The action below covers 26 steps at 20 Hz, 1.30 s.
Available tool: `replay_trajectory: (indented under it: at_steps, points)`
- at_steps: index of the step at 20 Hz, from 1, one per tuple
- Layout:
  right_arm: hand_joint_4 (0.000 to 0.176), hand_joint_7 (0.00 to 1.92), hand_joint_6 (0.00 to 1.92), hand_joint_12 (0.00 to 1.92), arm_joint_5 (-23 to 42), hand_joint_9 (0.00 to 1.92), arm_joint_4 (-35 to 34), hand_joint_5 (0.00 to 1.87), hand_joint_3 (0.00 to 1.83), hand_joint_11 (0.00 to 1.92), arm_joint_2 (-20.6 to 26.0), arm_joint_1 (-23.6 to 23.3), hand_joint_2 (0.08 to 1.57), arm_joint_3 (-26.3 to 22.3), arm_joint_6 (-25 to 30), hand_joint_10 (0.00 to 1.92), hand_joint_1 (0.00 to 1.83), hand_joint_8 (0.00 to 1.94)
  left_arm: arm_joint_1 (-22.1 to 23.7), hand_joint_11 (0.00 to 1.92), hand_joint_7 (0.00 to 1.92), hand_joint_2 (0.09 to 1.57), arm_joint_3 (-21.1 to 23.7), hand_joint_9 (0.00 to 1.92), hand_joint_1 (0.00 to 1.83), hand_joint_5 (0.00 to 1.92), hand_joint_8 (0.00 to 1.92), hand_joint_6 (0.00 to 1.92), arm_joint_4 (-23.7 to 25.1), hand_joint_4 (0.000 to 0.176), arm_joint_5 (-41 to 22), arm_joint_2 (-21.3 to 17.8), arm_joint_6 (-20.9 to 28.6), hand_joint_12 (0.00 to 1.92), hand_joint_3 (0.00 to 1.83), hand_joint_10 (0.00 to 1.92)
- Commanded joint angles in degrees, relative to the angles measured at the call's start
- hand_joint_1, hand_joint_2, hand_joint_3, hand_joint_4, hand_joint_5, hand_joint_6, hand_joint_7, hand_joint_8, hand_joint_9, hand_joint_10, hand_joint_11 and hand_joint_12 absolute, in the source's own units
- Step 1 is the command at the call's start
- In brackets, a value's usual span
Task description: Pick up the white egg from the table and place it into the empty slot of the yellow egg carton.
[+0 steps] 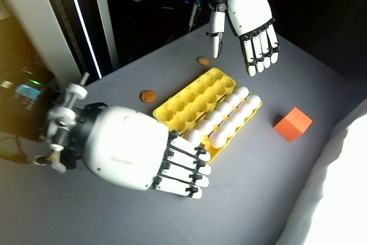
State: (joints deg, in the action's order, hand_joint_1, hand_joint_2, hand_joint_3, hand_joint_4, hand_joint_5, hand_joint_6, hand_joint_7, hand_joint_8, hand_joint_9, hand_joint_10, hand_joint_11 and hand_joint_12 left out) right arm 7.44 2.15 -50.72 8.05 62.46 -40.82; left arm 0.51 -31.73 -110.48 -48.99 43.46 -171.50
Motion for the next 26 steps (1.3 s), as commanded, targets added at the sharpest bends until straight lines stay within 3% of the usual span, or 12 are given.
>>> replay_trajectory:
  at_steps: [1, 2, 4, 10, 18, 26]
  points:
    - [0.000, 0.17, 0.02, 0.60, 5.2, 0.15, -0.5, 0.24, 0.00, 0.00, 0.2, -0.7, 1.01, 1.0, 0.7, 0.02, 1.19, 0.01, 0.4, 0.00, 0.26, 1.23, 0.0, 0.22, 0.00, 0.27, 0.00, 0.00, 3.8, 0.000, -0.3, -0.7, -0.2, 0.42, 0.00, 0.00]
    - [0.000, 0.19, 0.02, 0.64, 5.1, 0.16, -0.5, 0.26, 0.00, 0.00, -0.5, -0.7, 1.01, 2.0, 0.9, 0.02, 1.20, 0.01, 0.3, 0.00, 0.29, 1.24, 0.1, 0.26, 0.00, 0.31, 0.00, 0.00, 3.8, 0.000, -0.3, -0.7, -0.2, 0.50, 0.00, 0.00]
    - [0.000, 0.22, 0.01, 0.67, 4.3, 0.19, -1.0, 0.28, 0.00, 0.00, -2.4, -0.7, 1.03, 4.2, 0.9, 0.02, 1.17, 0.01, 0.2, 0.00, 0.24, 1.24, 0.4, 0.21, 0.00, 0.24, 0.01, 0.00, 3.8, 0.000, -0.3, -0.7, -0.2, 0.38, 0.00, 0.00]
    - [0.000, 0.36, 0.02, 0.97, 3.5, 0.33, -2.3, 0.38, 0.00, 0.00, -6.3, -0.2, 1.05, 9.2, 0.9, 0.03, 1.16, 0.02, 0.6, 0.00, 0.29, 1.24, 0.4, 0.26, 0.00, 0.29, 0.00, 0.00, 3.3, 0.000, -0.3, -0.6, -0.2, 0.48, 0.00, 0.00]
    - [0.000, 0.30, 0.00, 0.87, 3.5, 0.27, -3.7, 0.31, 0.00, 0.00, -12.0, 1.4, 1.07, 16.1, 0.9, 0.00, 1.13, 0.00, 0.8, 0.00, 0.31, 1.22, 0.3, 0.28, 0.00, 0.30, 0.00, 0.00, 3.8, 0.000, -0.3, -0.6, -0.2, 0.55, 0.00, 0.00]
    - [0.000, 0.33, 0.01, 0.95, 4.1, 0.31, -3.8, 0.32, 0.00, 0.00, -14.9, 2.5, 1.06, 19.4, 0.7, 0.01, 1.14, 0.01, 1.1, 0.00, 0.36, 1.22, 0.3, 0.33, 0.00, 0.35, 0.00, 0.00, 4.2, 0.000, -0.3, -0.6, -0.2, 0.65, 0.00, 0.00]
